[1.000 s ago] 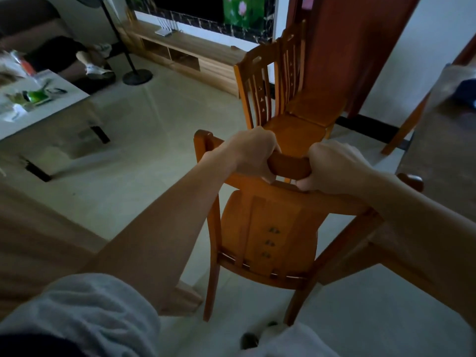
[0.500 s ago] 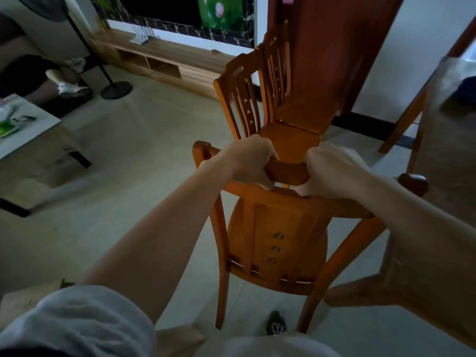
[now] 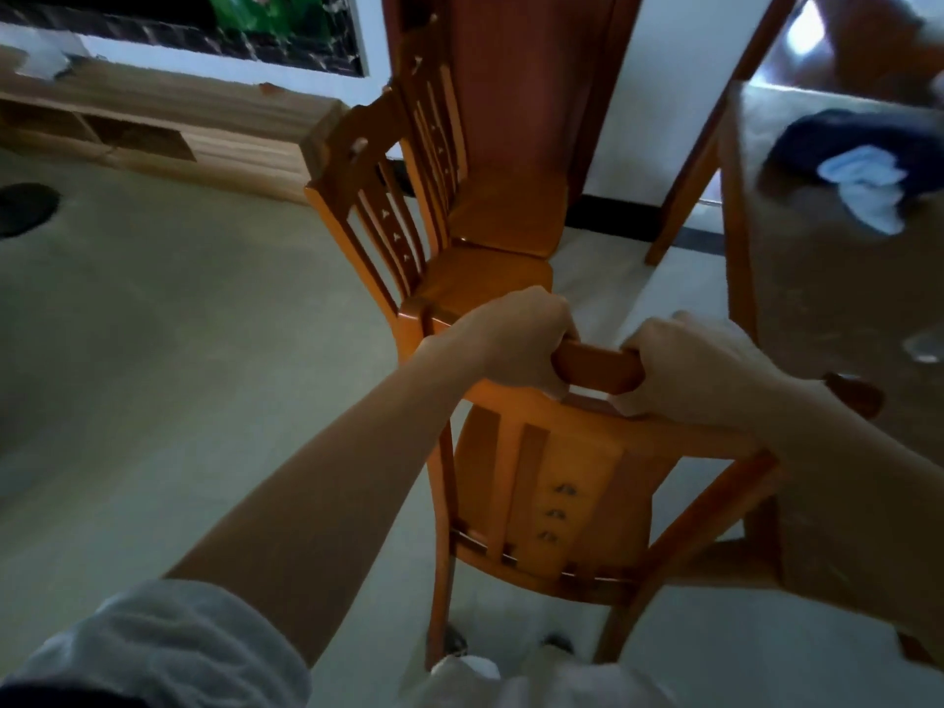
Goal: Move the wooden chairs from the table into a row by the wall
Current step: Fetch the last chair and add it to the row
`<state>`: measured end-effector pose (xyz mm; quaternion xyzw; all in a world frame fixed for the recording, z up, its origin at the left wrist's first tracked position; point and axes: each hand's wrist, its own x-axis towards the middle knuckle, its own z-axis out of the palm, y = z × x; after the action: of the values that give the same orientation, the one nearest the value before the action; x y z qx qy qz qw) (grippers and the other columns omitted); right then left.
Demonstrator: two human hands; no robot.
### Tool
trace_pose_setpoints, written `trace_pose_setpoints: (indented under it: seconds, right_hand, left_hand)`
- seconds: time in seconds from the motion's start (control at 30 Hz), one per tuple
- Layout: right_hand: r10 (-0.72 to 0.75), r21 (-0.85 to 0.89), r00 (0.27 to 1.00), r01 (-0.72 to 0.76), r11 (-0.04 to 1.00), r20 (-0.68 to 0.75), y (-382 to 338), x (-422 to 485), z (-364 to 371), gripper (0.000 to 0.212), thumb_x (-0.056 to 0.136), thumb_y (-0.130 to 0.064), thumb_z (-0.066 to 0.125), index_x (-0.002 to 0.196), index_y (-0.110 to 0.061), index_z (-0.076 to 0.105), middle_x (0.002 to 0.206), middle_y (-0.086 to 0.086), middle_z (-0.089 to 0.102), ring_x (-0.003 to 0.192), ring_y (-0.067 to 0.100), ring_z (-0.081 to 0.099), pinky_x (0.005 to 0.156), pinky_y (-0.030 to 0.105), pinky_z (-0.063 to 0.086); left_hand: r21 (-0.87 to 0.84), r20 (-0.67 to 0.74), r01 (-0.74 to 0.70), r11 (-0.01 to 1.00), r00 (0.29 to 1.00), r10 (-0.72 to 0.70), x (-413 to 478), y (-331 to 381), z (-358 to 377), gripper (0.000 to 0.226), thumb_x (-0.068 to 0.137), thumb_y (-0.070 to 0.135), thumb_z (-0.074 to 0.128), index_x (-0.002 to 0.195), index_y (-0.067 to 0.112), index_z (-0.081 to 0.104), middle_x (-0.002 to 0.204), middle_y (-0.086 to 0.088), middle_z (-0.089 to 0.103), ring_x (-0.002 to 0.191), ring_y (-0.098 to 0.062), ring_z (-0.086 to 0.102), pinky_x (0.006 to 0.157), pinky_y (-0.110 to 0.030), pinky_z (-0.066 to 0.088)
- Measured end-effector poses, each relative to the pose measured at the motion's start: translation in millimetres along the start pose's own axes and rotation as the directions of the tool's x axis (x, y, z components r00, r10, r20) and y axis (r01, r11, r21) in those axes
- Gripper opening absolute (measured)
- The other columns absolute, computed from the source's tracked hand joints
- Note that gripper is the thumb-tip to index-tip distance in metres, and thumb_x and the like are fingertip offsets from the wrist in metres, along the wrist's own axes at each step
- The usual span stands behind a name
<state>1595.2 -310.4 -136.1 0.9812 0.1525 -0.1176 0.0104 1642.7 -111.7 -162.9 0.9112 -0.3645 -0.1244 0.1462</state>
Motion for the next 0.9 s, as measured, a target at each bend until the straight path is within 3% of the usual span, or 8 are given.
trace_pose_setpoints:
  seconds: [0.17,0.33,0.47,0.57,0.7,0.9]
  right_hand:
    - [0.164,0.073,0.986,-0.162,0.984,-0.022,11,5,6,0.028,0.078,-0.055,0.073,0.079,-0.029,0.065,0.064,-0.011,0.057,0.056,0.007,0.055,0.048,0.023,0.034]
    - [0.285,0.154,0.958,-0.279,0.948,-0.017,32,17,16,0.038,0.077,-0.064,0.07,0.09,-0.028,0.067,0.07,-0.01,0.059,0.058,0.008,0.055,0.053,0.026,0.045]
    - [0.358,0.274,0.934,-0.34,0.9,-0.016,47,25,13,0.077,0.057,-0.102,0.032,0.068,-0.033,0.061,0.061,-0.014,0.061,0.052,0.006,0.059,0.052,0.028,0.053]
    - [0.427,0.293,0.904,-0.401,0.868,-0.025,46,28,8,0.057,0.059,-0.092,0.04,0.058,-0.036,0.054,0.051,-0.014,0.054,0.045,0.004,0.054,0.046,0.025,0.045]
    - [0.514,0.224,0.858,-0.505,0.833,0.023,34,40,3,0.034,0.078,-0.063,0.07,0.093,-0.034,0.073,0.059,-0.015,0.055,0.05,0.004,0.054,0.046,0.024,0.041]
    - [0.675,0.144,0.738,-0.667,0.731,-0.008,-5,57,5,0.034,0.081,-0.06,0.071,0.097,-0.031,0.076,0.058,-0.018,0.05,0.048,0.001,0.048,0.042,0.021,0.035]
  left_hand:
    - [0.04,0.045,-0.167,0.985,0.985,0.165,46,-13,-2,0.034,0.082,0.035,0.087,0.11,0.016,0.079,0.075,0.013,0.065,0.059,0.0,0.056,0.055,-0.013,0.043]
    - [0.083,0.102,-0.269,0.959,0.96,0.261,94,-18,-8,0.03,0.079,0.037,0.088,0.101,0.018,0.08,0.064,0.02,0.057,0.054,0.004,0.053,0.05,-0.011,0.035]
    - [0.074,0.157,-0.341,0.937,0.932,0.327,130,-21,-15,0.026,0.079,0.041,0.086,0.093,0.02,0.078,0.073,0.011,0.068,0.06,0.001,0.058,0.054,-0.012,0.039]
    - [0.077,0.207,-0.398,0.914,0.904,0.375,150,-23,-20,0.022,0.078,0.04,0.087,0.087,0.024,0.074,0.071,0.011,0.067,0.061,-0.002,0.06,0.059,-0.02,0.051]
    - [0.078,0.245,-0.484,0.872,0.857,0.454,165,-33,-25,0.02,0.079,0.04,0.085,0.084,0.024,0.074,0.068,0.011,0.065,0.061,-0.006,0.062,0.058,-0.022,0.054]
    - [0.007,0.249,-0.67,0.742,0.72,0.648,172,-64,-24,0.025,0.08,0.041,0.082,0.075,0.035,0.058,0.058,0.02,0.052,0.053,-0.003,0.055,0.05,-0.015,0.037]
